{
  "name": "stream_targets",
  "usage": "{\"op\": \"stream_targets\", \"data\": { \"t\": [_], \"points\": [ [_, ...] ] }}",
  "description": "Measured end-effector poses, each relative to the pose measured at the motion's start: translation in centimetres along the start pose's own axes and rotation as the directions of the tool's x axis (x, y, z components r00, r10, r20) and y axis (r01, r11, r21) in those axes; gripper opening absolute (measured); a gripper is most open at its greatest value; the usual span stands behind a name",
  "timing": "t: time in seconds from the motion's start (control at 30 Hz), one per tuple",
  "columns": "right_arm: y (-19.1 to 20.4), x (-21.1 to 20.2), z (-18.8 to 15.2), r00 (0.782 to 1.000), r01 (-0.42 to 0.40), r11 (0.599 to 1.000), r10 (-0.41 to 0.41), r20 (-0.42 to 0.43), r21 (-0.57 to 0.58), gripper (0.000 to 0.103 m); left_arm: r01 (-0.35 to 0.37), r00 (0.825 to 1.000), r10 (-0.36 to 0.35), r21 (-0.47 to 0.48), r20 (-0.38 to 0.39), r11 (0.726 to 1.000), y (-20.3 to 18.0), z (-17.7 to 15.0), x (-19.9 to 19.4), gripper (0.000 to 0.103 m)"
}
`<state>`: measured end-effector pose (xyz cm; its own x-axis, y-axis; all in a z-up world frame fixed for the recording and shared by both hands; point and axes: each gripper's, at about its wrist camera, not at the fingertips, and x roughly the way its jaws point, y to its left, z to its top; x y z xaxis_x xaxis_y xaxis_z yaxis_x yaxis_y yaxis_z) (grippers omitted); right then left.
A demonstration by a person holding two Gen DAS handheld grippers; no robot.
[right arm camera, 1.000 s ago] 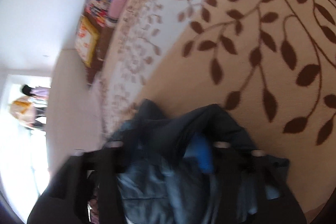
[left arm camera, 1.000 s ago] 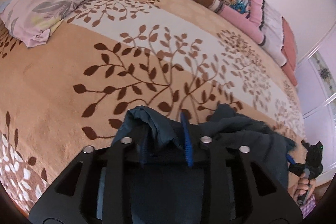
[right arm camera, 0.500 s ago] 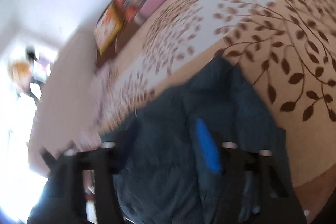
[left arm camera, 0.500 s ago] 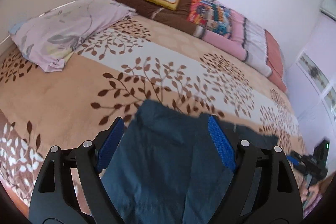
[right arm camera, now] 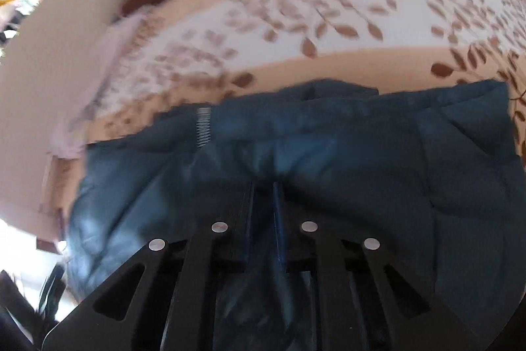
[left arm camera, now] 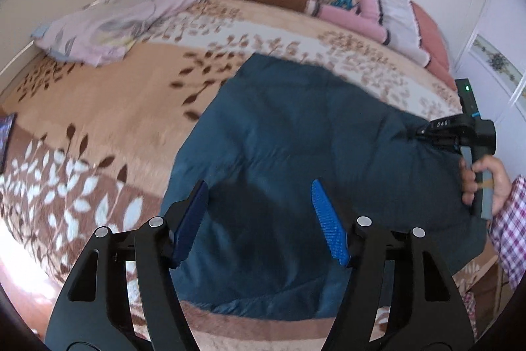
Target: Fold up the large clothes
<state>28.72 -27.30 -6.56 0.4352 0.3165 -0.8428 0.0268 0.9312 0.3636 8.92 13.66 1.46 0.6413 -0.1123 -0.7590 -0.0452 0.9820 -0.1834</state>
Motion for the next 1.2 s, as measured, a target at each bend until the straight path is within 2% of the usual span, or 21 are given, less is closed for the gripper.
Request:
{"op": "stream_targets", "data": {
  "t": [0.1,0.2,0.27,0.3,0.4,0.47,0.53,0.67,0.73,0.87,0.97,1.07,1.13,1.2],
  "points": [
    [-1.2,1.2,0.5,0.999,-0.05,0.996,0.051,-0.015,0.072,0.0,-0.001,1.0,0.001,-0.02,-0.024,1.0,0.8,-0.5,1.0,0.065],
    [-1.0,1.0,0.4,0.999,-0.041,0.998,0.042,-0.02,0.048,0.0,-0.002,1.0,0.002,-0.032,-0.022,0.999,0.8,-0.6,1.1,0.065],
    [-0.6,-0.5,0.2,0.999,-0.039,0.999,0.039,0.004,0.033,0.002,0.013,1.0,-0.014,-0.055,-0.005,0.998,0.9,-0.6,0.4,0.065],
    [0.0,-1.6,-0.2,0.998,-0.045,0.999,0.045,0.034,0.009,0.007,0.027,1.0,-0.026,-0.068,0.005,0.997,0.9,-0.7,-0.1,0.065],
    [3.4,-4.3,-1.8,0.994,-0.044,0.989,0.057,0.089,-0.141,0.008,0.072,0.997,-0.069,-0.098,0.035,0.993,1.0,-1.5,-2.0,0.065],
    [5.6,-4.7,-2.7,0.995,-0.027,0.974,0.047,0.087,-0.225,0.008,0.091,0.995,-0.088,-0.096,0.039,0.991,0.7,-2.3,-3.0,0.065],
    [7.4,-3.7,-3.1,0.998,0.025,0.958,-0.005,0.07,-0.284,0.008,0.104,0.994,-0.102,-0.082,0.029,0.991,0.2,-3.1,-3.7,0.065],
    [8.2,0.6,-2.7,0.99,0.139,0.946,-0.144,0.005,-0.292,0.008,0.128,0.992,-0.129,-0.059,-0.005,0.99,-0.8,-5.2,-4.9,0.066],
    [7.5,3.1,-2.9,0.984,0.153,0.95,-0.173,-0.051,-0.274,0.008,0.14,0.989,-0.142,-0.065,-0.026,0.988,-1.0,-6.2,-5.0,0.068],
    [7.4,4.2,-3.1,0.98,0.171,0.946,-0.192,-0.052,-0.275,0.007,0.161,0.983,-0.168,-0.085,-0.08,0.983,-1.4,-8.0,-4.1,0.068],
    [7.1,3.7,-3.2,0.983,0.159,0.951,-0.177,-0.045,-0.265,0.007,0.176,0.976,-0.188,-0.107,-0.109,0.979,-1.8,-8.7,-3.5,0.068],
    [6.9,1.1,-4.1,0.993,0.112,0.968,-0.119,-0.018,-0.226,0.007,0.177,0.978,-0.188,-0.114,-0.094,0.977,-1.9,-8.7,-3.5,0.075],
    [7.2,-1.6,-5.8,0.999,0.051,0.972,-0.049,0.015,-0.231,0.008,0.171,0.979,-0.184,-0.139,-0.084,0.975,-1.4,-8.6,-3.5,0.077],
    [7.9,-4.1,-8.5,0.999,0.033,0.956,-0.023,0.037,-0.291,0.008,0.162,0.981,-0.178,-0.172,-0.081,0.972,-1.0,-8.3,-3.3,0.08]
  ]
}}
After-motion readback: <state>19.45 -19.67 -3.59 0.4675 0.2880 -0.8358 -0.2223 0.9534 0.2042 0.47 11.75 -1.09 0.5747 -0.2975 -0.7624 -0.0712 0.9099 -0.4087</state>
